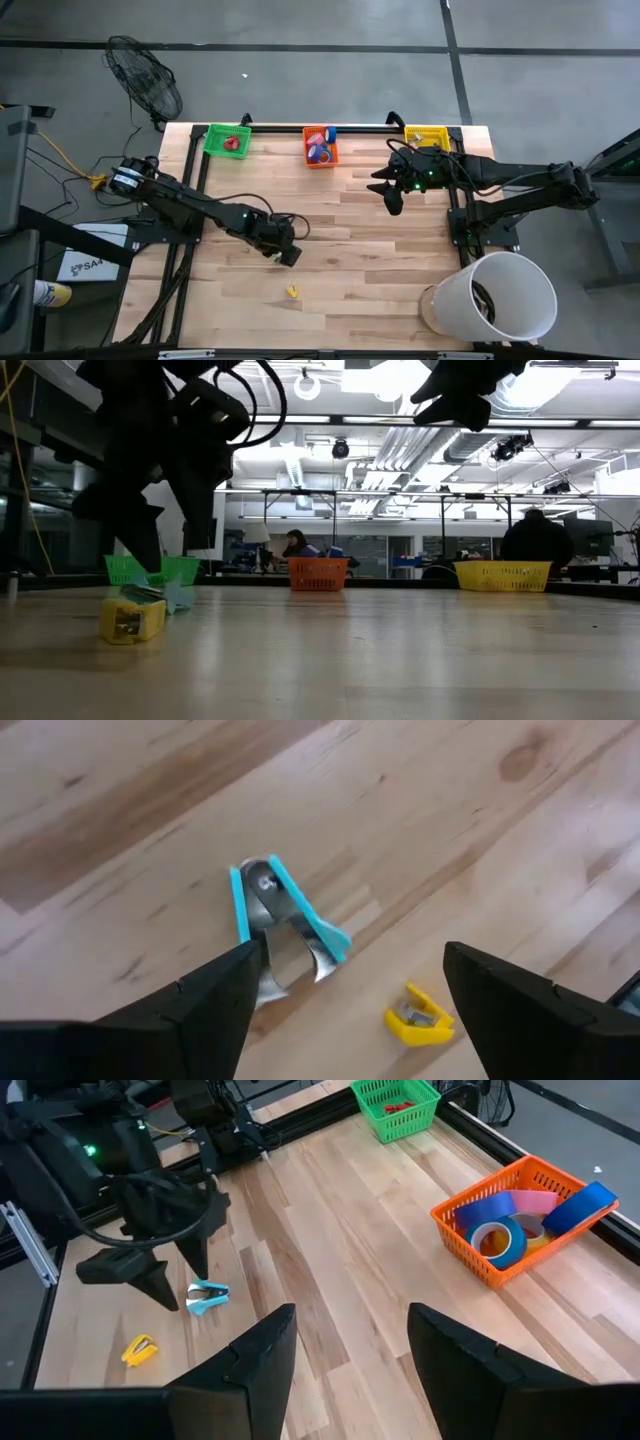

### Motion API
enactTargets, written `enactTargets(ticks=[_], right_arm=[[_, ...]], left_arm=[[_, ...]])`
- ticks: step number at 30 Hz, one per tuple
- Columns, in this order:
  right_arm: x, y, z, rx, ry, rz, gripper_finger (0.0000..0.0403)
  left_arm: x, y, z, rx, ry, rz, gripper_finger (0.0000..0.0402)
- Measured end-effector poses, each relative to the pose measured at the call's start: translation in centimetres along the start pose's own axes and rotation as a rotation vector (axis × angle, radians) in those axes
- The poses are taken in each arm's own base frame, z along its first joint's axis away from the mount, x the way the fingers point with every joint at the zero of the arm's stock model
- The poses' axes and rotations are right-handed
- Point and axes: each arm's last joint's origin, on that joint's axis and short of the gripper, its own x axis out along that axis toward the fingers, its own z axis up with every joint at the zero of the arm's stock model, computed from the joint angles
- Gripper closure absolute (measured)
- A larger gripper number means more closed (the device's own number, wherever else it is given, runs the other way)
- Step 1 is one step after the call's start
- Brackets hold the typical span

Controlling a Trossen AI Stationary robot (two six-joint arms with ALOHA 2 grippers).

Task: Pick and place Stapler, Stapler remover, tape
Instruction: Put the blue staple remover into the yellow bin

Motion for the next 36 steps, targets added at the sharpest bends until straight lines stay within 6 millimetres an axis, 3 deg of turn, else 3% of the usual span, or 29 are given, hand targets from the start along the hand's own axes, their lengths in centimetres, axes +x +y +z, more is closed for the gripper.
enactTargets(ticks=[9, 24, 36], right_arm=[[0.0, -0.1, -0.2, -0.009, 0.026, -0.008, 0.0218], [0.0, -0.1, -0.3, -0.021, 0.032, -0.020, 0.0219], [0.0, -0.1, -0.3, -0.021, 0.031, -0.021, 0.0218]], left_arm=[[-0.4, 0.2, 1.3, 0.011, 0.056, -0.033, 0.0095], [-0.4, 1.2, 0.8, -0.023, 0.150, 0.051, 0.0095], [1.2, 0.8, 1.0, -0.036, 0.145, 0.047, 0.0095]])
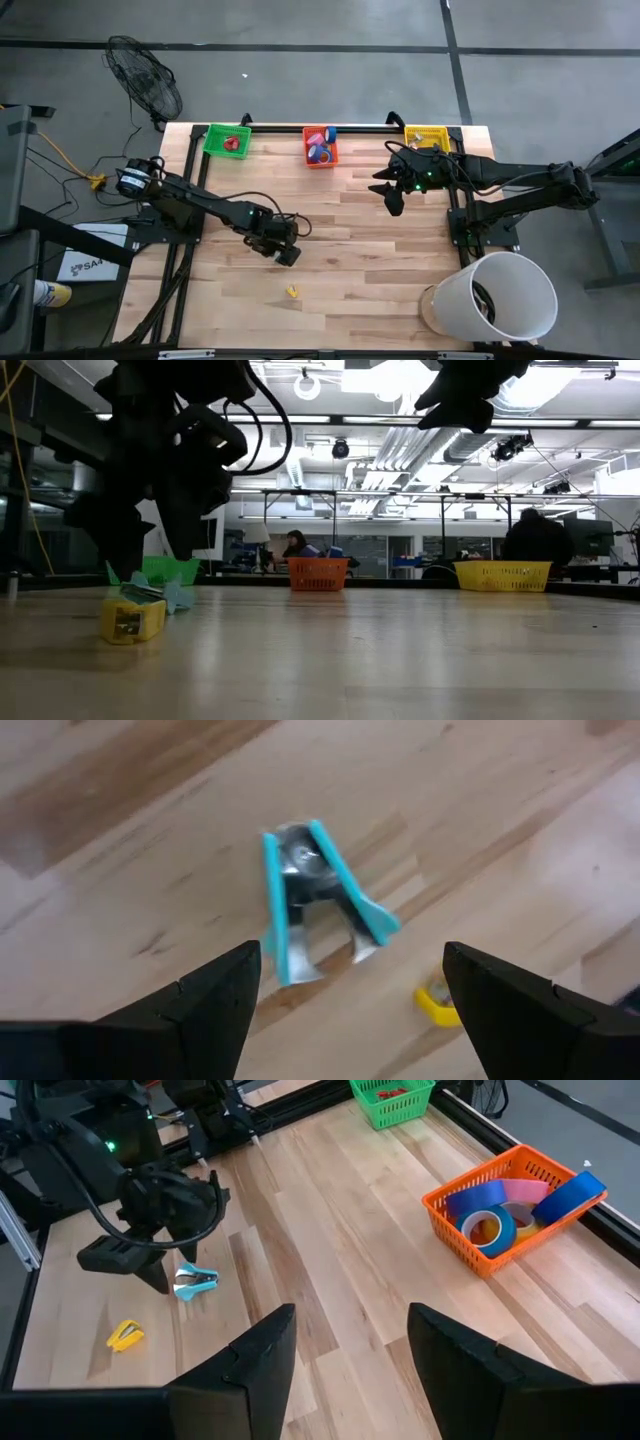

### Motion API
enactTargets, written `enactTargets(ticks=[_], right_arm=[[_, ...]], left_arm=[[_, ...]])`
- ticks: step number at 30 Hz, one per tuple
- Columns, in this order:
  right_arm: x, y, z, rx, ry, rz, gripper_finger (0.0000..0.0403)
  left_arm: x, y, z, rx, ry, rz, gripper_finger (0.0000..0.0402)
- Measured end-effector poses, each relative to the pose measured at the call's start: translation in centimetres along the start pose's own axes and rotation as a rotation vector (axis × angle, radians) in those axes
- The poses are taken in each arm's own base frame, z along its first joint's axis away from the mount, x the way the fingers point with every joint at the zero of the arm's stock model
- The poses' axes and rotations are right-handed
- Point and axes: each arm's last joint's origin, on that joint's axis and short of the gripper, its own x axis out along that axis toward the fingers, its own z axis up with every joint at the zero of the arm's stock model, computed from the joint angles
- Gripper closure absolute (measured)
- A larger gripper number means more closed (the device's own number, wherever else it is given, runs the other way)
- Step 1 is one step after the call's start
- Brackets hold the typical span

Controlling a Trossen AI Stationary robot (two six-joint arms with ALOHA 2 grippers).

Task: Pick and place Stapler, Stapler remover, tape
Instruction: Put the blue staple remover into the yellow bin

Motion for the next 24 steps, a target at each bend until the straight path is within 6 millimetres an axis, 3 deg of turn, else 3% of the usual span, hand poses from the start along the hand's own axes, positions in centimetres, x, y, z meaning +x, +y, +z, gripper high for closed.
enactTargets(ticks=[12, 24], right_arm=[[0.0, 0.0, 0.0, 0.000, 0.003, -0.001, 0.0218], [0.0, -0.1, -0.2, 0.000, 0.023, -0.007, 0.0219]], left_arm=[[-0.9, -0.7, 0.2, -0.005, -0.062, 0.085, 0.0095], [0.4, -2.5, 1.0, 0.037, -0.003, 0.241, 0.0095]])
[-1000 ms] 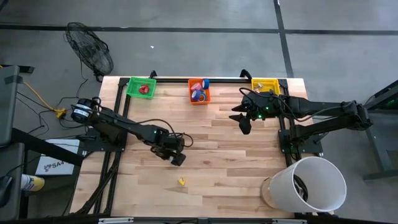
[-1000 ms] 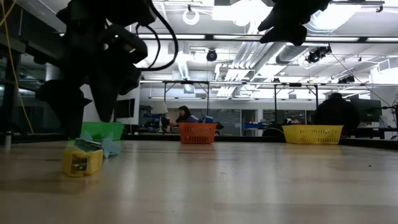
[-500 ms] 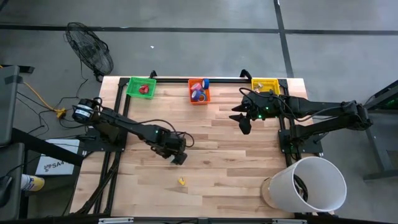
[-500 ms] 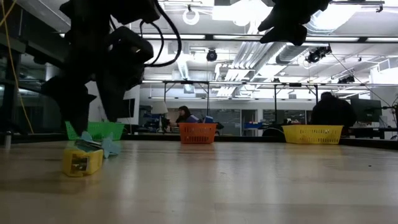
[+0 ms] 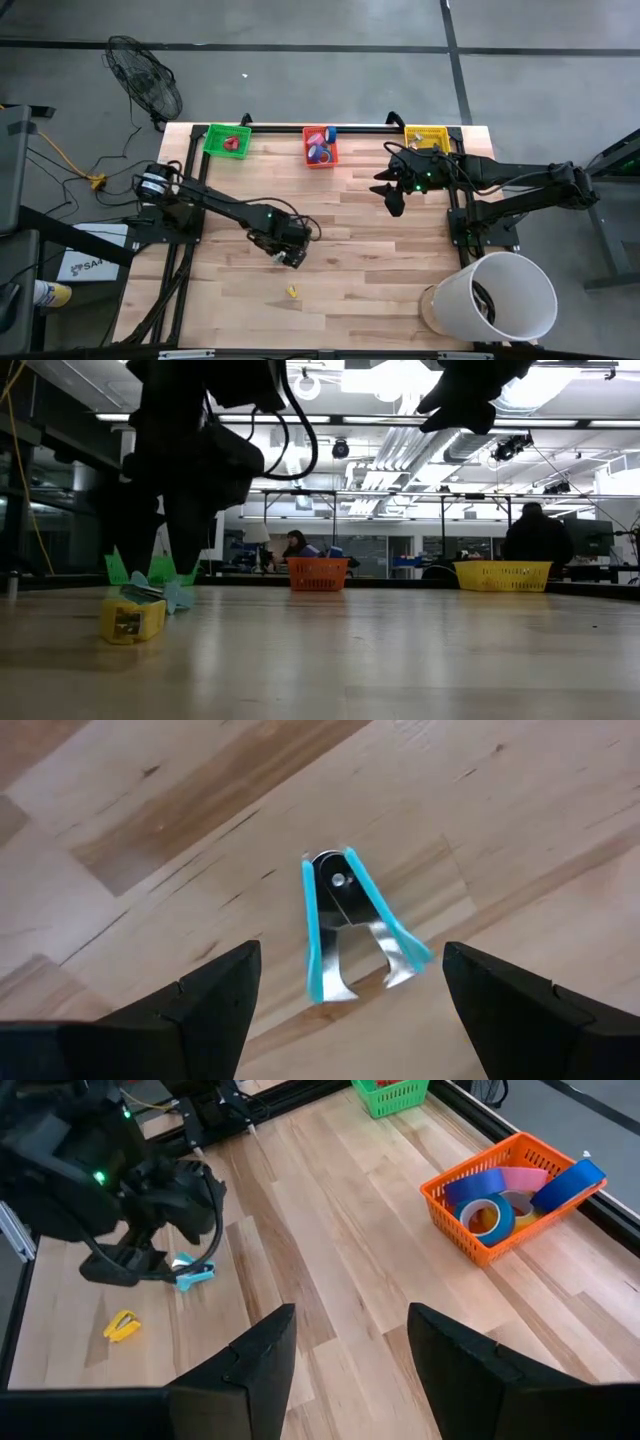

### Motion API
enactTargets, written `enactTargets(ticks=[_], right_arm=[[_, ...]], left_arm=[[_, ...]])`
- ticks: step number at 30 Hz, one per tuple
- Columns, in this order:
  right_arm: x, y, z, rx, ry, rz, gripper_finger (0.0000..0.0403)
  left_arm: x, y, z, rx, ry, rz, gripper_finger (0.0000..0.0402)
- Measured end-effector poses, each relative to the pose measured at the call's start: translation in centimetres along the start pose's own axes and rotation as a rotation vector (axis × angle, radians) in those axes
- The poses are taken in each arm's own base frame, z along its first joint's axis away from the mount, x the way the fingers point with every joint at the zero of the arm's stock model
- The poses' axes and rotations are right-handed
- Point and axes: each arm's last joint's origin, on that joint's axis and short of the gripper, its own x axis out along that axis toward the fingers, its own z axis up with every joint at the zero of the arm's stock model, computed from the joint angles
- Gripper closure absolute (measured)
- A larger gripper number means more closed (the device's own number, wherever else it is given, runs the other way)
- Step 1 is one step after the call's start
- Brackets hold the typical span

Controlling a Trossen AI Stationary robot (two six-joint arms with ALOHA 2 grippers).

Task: Pick and place Stapler, Stapler remover, tape
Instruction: Put the blue staple remover into the yellow bin

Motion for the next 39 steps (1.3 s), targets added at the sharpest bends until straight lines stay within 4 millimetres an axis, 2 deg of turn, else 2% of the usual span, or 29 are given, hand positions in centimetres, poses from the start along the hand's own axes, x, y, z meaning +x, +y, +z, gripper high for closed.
enactTargets(ticks=[9, 25, 39], right_arm=[[0.0, -0.1, -0.4, 0.001, 0.037, -0.011, 0.0219], [0.0, -0.1, -0.4, -0.010, 0.040, -0.011, 0.0219], [0.0, -0.2, -0.4, -0.026, 0.046, -0.013, 0.0218]], left_arm=[[0.0, -0.1, 0.1, -0.005, -0.001, 0.003, 0.0095], [1.9, -0.5, 0.0, -0.004, 0.048, 0.016, 0.0095], [1.9, -0.5, 0.2, 0.034, -0.004, 0.032, 0.0095]])
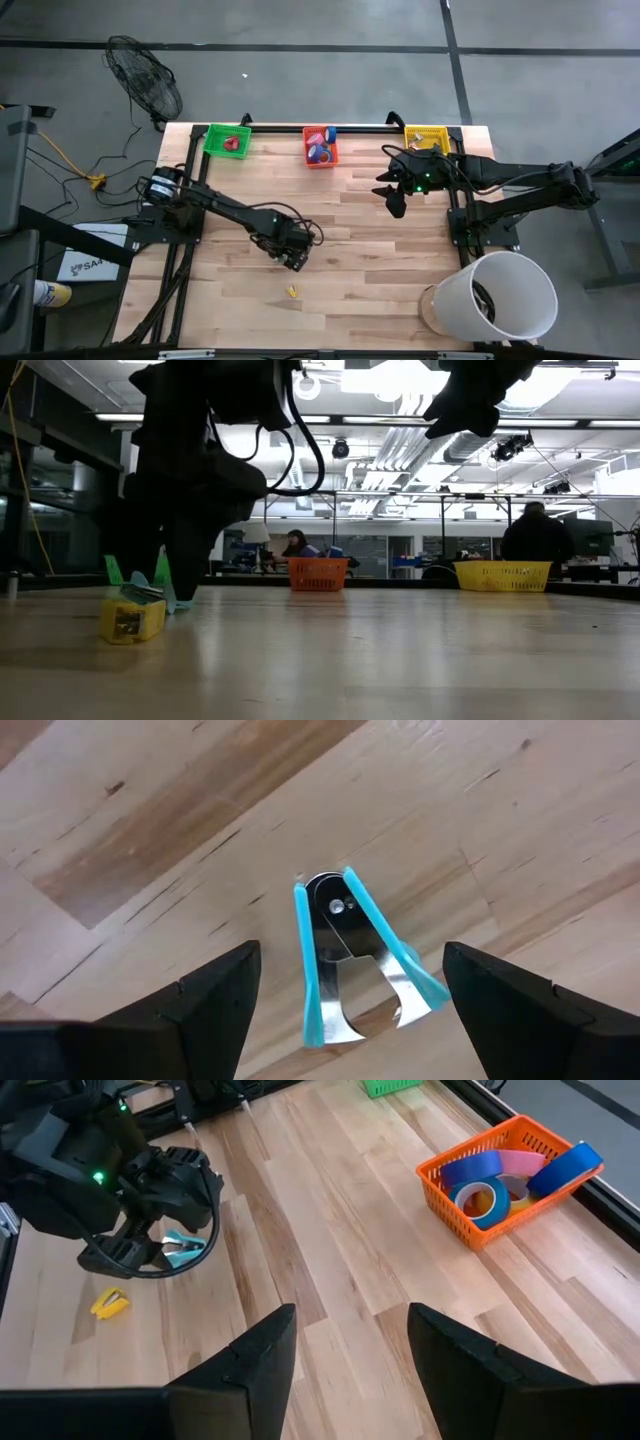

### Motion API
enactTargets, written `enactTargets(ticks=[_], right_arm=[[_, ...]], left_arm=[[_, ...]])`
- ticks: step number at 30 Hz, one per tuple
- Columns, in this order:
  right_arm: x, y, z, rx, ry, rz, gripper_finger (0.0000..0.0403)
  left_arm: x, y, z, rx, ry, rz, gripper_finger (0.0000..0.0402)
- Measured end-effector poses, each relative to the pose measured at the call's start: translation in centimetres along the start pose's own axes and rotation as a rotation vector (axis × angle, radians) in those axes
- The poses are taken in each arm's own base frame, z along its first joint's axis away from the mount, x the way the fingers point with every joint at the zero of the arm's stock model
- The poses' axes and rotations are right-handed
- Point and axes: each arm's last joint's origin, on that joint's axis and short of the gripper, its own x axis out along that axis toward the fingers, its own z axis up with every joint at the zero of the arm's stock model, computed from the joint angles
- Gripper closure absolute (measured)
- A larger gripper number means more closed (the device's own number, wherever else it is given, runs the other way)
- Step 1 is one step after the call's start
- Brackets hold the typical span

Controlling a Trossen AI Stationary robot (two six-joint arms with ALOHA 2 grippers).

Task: Pick and place Stapler, Stapler remover, tape
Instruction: Put the blue staple remover into the yellow bin

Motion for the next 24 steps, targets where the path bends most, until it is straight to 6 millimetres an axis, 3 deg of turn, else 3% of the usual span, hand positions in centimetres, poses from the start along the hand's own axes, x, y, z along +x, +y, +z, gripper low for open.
enactTargets(ticks=[20, 24], right_arm=[[0.00, 0.00, 0.00, -0.006, 0.000, 0.000, 0.0219], [0.00, 0.00, 0.00, -0.006, 0.000, 0.000, 0.0217]], left_arm=[[0.28, 0.17, -0.08, -0.024, 0.029, -0.011, 0.0095], [0.54, 0.04, -0.05, -0.024, 0.045, -0.020, 0.0115]])
